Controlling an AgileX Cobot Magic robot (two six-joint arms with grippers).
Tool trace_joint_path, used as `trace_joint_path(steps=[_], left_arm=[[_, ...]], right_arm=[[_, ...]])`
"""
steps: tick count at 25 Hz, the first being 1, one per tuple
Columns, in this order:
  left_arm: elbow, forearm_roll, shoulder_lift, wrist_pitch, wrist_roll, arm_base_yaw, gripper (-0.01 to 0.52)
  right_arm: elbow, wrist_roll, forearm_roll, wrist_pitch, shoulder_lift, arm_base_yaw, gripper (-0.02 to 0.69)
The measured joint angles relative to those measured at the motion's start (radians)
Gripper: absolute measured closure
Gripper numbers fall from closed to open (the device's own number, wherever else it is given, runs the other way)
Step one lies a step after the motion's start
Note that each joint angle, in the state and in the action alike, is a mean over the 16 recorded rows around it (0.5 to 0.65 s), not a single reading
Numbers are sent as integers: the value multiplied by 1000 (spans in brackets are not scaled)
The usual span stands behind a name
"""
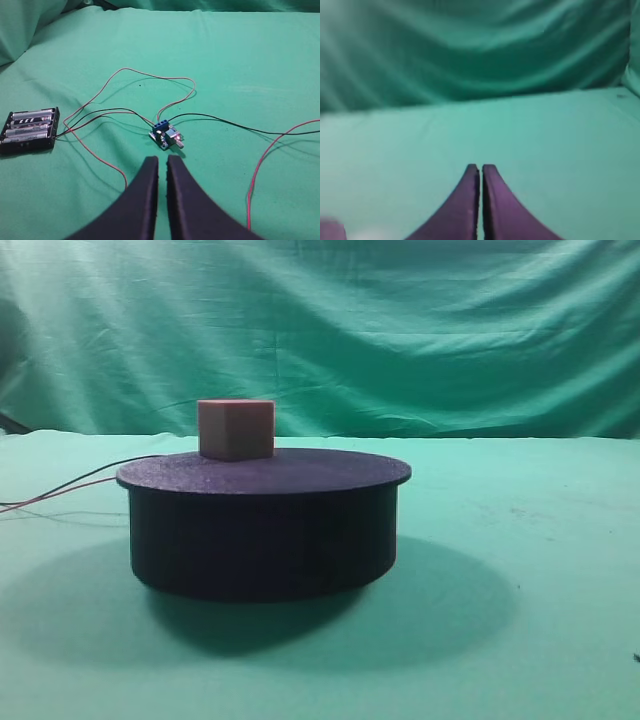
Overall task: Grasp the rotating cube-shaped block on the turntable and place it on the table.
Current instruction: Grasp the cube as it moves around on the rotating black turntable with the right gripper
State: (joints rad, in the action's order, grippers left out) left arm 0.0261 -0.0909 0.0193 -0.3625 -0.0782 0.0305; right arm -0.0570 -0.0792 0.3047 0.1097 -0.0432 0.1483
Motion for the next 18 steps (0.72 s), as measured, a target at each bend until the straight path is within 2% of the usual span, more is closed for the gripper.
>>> trace_joint_path(steps=[4,7,13,18], left_arm=[[0,0,0,0,0,0,514],[0,0,0,0,0,0,514],[0,0,0,0,0,0,514],[0,0,0,0,0,0,514]], right_arm=[[-69,1,40,28,-67,-1,665],[-127,-22,52,107,-133,-1,665],[-232,-121,83,273,-325,15,665],[-311,-217,108,355,-510,91,665]])
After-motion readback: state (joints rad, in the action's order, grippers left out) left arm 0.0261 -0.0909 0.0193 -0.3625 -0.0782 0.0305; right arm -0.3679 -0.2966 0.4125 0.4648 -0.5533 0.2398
